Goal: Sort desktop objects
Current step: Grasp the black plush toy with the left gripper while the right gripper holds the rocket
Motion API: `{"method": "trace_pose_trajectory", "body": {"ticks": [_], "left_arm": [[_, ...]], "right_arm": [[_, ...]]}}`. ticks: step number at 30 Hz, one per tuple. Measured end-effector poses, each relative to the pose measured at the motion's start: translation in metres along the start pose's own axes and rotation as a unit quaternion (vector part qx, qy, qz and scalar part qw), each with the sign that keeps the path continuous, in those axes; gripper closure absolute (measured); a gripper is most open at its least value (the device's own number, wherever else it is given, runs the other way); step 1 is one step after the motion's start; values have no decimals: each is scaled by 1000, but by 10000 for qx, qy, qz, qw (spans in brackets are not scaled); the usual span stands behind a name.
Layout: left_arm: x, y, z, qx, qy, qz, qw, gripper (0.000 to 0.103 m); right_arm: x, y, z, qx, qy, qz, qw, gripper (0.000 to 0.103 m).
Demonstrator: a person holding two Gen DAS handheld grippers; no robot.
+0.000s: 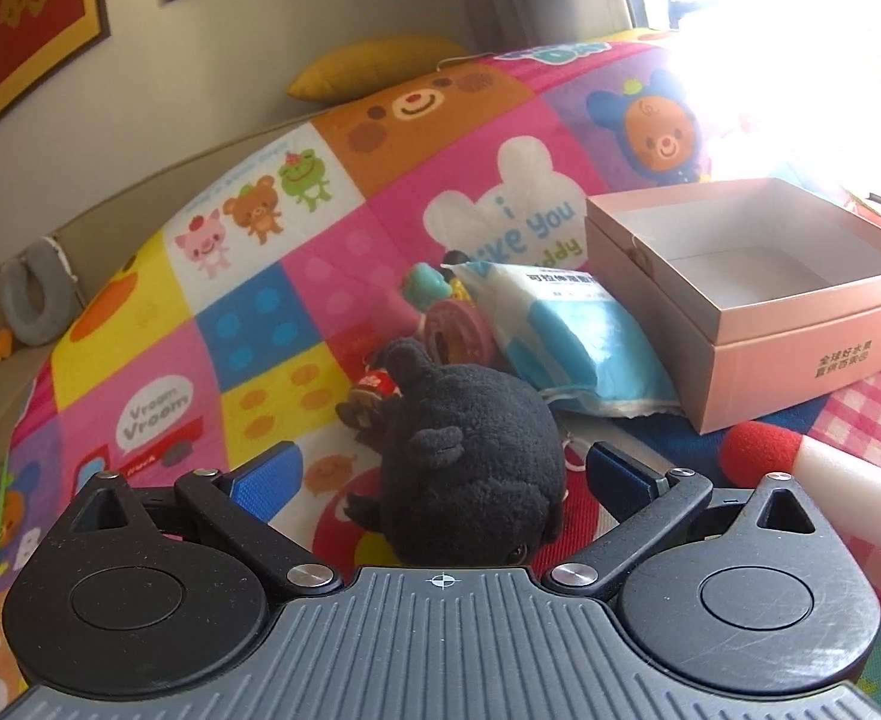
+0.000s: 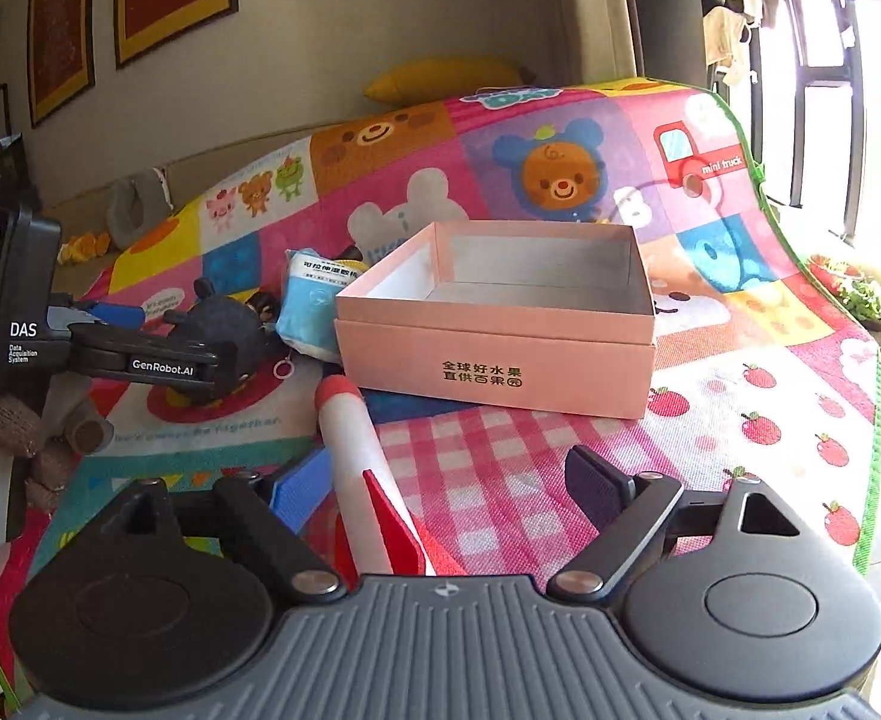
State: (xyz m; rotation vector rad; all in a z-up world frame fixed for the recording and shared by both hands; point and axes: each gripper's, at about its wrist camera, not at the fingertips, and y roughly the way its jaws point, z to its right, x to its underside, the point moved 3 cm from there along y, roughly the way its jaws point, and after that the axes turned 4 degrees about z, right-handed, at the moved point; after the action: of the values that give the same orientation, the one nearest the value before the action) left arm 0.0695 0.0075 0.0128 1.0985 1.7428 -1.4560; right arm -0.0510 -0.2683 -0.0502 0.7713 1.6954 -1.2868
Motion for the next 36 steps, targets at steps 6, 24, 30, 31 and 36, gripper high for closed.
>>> {"method": "trace_pose_trajectory", "body": {"ticks": [6,24,30,31,36], "left_arm": [[-3,10,6,127,80,-72,9999,28],[47,-115,40,1672,694,169,9833,21],[42,-124,49,2032,626,310,9766,9],[44,-123,49,1931,711,308,9781,8],[56,-108,30,944,1210,164,9880,3]], "right_arm": [[7,1,-5,-102,-136,24,9999,17],[9,-1,-22,-202,-405,40,9990,11],[4,-7,-26,-126,-545,163,9983,7],[4,-7,-26,-114,-547,170,9983,6],[5,0,-27,-84,-652,45,9978,6]]}}
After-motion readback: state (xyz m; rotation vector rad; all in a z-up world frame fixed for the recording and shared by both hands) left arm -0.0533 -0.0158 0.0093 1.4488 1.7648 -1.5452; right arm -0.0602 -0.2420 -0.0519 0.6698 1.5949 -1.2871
